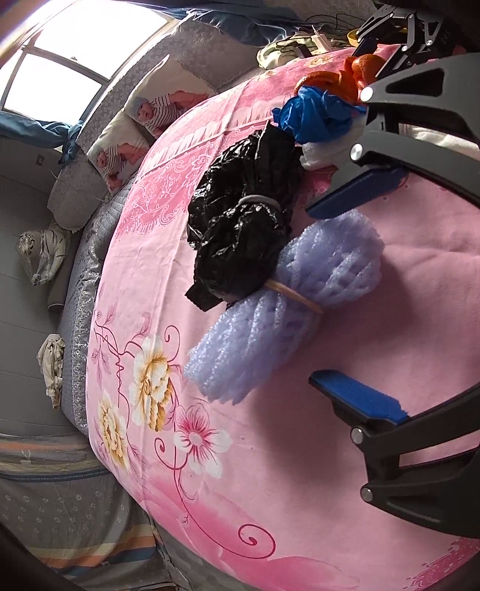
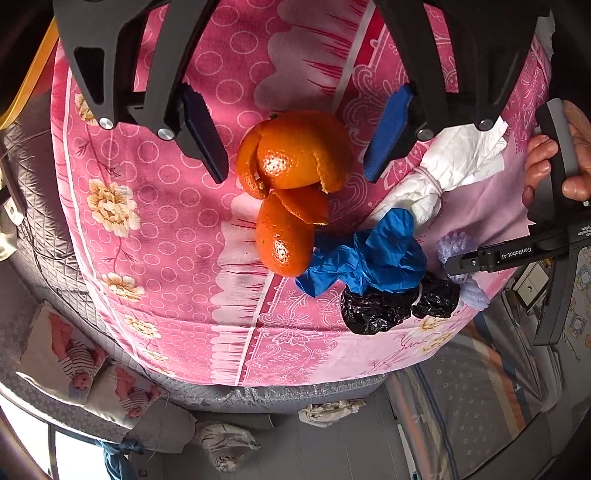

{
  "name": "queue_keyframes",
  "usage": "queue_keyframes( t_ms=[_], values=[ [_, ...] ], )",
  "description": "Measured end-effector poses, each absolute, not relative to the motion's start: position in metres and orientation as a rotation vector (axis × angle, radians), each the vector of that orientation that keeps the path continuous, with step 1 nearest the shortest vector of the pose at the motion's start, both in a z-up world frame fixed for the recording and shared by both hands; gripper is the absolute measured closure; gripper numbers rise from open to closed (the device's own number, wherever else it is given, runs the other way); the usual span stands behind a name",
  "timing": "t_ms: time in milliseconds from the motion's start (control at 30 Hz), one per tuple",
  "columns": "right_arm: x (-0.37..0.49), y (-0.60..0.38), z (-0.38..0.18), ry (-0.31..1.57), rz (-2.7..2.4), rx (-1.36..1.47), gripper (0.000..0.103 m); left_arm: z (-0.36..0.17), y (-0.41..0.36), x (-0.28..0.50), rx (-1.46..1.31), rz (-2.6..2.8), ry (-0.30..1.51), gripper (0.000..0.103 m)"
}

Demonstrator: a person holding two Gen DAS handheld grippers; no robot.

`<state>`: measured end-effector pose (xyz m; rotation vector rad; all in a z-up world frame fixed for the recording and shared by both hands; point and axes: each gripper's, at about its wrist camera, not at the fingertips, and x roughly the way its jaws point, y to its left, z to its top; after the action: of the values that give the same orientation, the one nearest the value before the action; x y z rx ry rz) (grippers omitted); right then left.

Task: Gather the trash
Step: 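Grasp the purple foam net bundle with the left tool while the right tool grasps the orange, then carry the foam bundle in the left tool while the right tool carries the orange to the bin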

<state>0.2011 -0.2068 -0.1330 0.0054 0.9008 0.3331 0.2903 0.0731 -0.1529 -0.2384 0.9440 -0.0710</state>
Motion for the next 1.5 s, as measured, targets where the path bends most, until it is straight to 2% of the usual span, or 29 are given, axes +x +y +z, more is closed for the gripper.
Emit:
queue_keyframes(
  t_ms=[100,167,267,367,533,867,1500],
  values=[
    [0.203,-0.207,-0.136,0.920,0.331,0.008,0.041,-0.154,0.074,0.290,-0.242,-0.064,0.939,0.032],
    [0.204,-0.206,-0.137,0.928,0.333,0.009,0.050,-0.154,0.072,0.290,-0.247,-0.076,0.942,0.045],
    [0.202,-0.205,-0.135,0.918,0.330,-0.002,0.056,-0.154,0.072,0.290,-0.253,-0.088,0.945,0.057],
    [0.199,-0.204,-0.133,0.914,0.330,-0.010,0.059,-0.152,0.071,0.288,-0.258,-0.094,0.944,0.065],
    [0.187,-0.207,-0.122,0.880,0.334,-0.003,0.061,-0.141,0.070,0.281,-0.249,-0.100,0.926,0.073],
    [0.164,-0.212,-0.096,0.816,0.343,0.009,0.061,-0.110,0.068,0.255,-0.223,-0.116,0.848,0.074],
    [0.130,-0.223,-0.073,0.758,0.328,0.034,0.061,-0.085,0.089,0.201,-0.257,-0.119,0.767,0.074]
  ],
)
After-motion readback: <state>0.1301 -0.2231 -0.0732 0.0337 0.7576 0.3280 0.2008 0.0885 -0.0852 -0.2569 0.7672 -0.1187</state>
